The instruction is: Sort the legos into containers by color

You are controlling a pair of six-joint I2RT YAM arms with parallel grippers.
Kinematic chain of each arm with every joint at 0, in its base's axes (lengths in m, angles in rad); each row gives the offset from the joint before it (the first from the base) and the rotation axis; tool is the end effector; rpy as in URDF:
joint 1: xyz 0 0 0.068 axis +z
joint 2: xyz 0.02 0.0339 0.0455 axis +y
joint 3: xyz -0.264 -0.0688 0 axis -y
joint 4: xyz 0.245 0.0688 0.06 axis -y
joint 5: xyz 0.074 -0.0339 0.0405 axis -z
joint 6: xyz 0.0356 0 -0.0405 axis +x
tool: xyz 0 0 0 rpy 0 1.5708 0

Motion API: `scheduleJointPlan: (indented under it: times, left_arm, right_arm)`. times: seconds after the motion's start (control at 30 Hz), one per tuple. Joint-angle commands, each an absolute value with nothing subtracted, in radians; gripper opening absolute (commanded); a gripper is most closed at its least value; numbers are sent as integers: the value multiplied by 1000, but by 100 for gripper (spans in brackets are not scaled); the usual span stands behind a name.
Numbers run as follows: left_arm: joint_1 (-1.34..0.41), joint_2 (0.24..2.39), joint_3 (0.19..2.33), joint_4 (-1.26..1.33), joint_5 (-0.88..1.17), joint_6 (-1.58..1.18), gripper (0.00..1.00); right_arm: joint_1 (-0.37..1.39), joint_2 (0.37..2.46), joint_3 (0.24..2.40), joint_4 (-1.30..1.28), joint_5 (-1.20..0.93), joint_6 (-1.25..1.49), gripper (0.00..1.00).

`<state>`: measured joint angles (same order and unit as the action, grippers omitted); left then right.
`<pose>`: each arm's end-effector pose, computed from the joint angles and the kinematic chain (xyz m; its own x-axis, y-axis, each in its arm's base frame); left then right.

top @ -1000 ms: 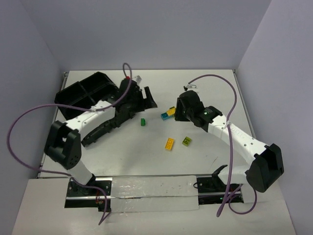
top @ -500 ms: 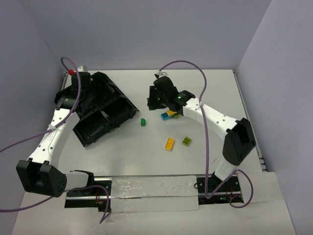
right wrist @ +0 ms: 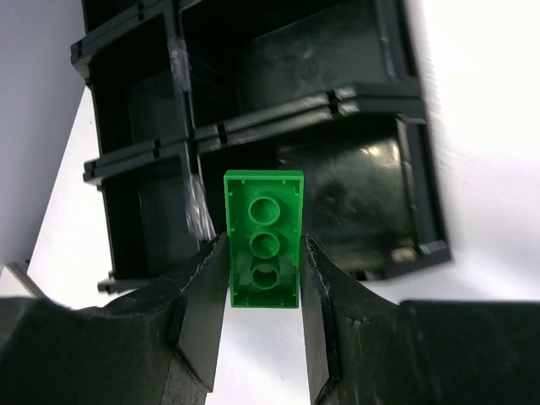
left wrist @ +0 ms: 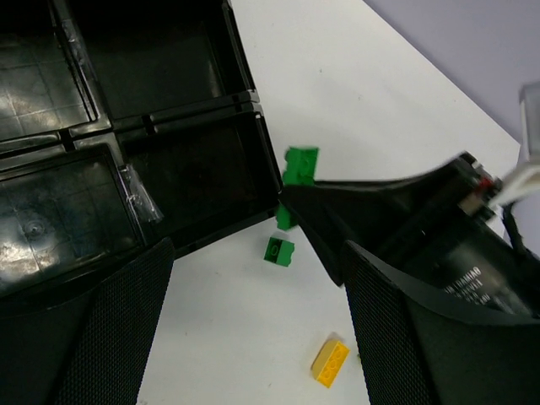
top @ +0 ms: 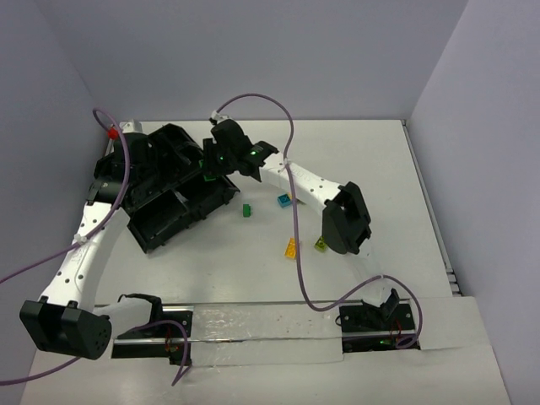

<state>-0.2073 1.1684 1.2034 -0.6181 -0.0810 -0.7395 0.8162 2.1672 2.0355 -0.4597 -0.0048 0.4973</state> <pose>0.2460 -0.0488 0.3647 -0.4918 -0.5830 -0.6467 -0.2604 0.8073 -0.5296 0.3492 0.3717 0.2981 -0.6845 -0.0316 -0.7283 -0.4605 0.7932 0.3984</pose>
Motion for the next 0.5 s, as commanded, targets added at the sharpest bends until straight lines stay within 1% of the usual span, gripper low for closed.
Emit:
scheduleJointPlan:
  times: [0.0,0.13,0.23,0.27,0.33,0.47]
  left_arm:
    - [-199,1141,1193,-632,-80,-735,88]
    - [-201,1146,1180,-615,-50,-739,88]
    - [-200,1148,1180,-617,-51,-737,88]
    - [-200,1147,1179,-616,-52,-735,88]
    - [-201,1144,1176,-609,-52,-731,88]
    - [-200,1143,1158,-591,-41,-712,88]
  right_arm:
    - [830,2258,2181,-495,-41,500,27]
    - [833,2320,2246,-518,-71,506,47]
    - [834,2303,2232,-520,-74,504,66]
    - [835,2293,2223,-519,-72,502,71]
    - [836,2268,2214,-523,-62,497,72]
    - [828,2148,2132,-534,4,467,73]
